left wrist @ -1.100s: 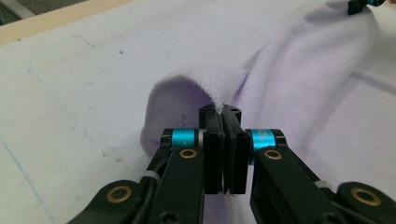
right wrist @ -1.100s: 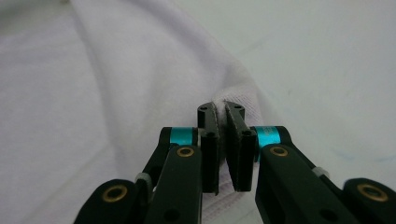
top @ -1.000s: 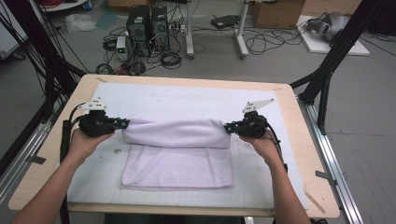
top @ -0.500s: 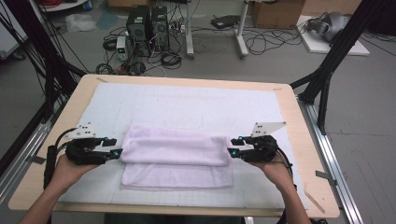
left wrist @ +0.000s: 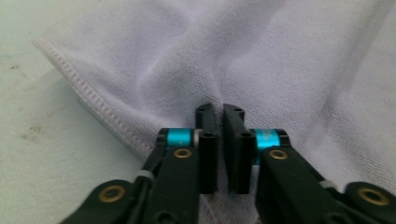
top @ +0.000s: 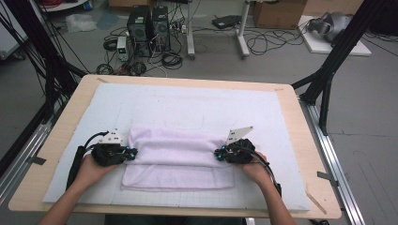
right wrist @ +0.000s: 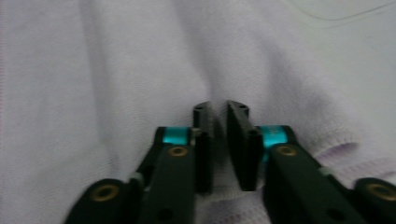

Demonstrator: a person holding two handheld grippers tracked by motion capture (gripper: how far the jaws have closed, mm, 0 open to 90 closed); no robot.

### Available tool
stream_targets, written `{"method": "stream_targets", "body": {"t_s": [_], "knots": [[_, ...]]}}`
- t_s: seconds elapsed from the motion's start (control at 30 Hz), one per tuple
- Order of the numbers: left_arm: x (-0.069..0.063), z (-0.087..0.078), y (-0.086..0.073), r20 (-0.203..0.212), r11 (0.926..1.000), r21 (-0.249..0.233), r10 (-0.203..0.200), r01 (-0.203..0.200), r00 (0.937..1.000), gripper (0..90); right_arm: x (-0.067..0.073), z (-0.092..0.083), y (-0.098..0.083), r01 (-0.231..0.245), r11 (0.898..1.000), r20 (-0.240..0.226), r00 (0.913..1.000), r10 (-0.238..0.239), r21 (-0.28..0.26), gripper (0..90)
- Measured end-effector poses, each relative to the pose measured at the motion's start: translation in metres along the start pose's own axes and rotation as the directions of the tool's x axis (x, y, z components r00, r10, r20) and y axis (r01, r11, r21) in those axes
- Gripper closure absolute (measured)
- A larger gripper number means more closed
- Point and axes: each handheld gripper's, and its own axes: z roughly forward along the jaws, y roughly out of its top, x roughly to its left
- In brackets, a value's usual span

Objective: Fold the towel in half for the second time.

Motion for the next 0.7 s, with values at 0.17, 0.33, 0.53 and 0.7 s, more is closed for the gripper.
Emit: {"method": "stream_targets", "body": {"t_s": [0.17,0.33,0.53,0.7], "knots": [[-0.006,-0.019,0.01,-0.006,0.9978,-0.066,0.002,-0.002,1.0,87.0,0.0,-0.02,0.0,-0.018,0.997,-0.015,0.9997,0.017,-0.071,88.3],[-0.018,-0.044,0.02,0.003,0.9915,-0.128,0.025,-0.024,0.9997,86.9,0.006,-0.053,0.007,-0.007,0.988,-0.007,1.0,0.006,-0.151,88.5],[-0.033,-0.061,0.01,0.047,0.9896,-0.14,0.04,-0.033,0.9981,68.6,0.027,-0.085,0.008,0.022,0.977,-0.062,0.9974,-0.036,-0.214,82.1],[-0.029,-0.048,-0.001,0.049,0.9949,-0.095,0.039,-0.034,0.998,63.0,0.029,-0.077,-0.003,0.002,0.983,-0.064,0.9978,-0.014,-0.186,69.7]]}}
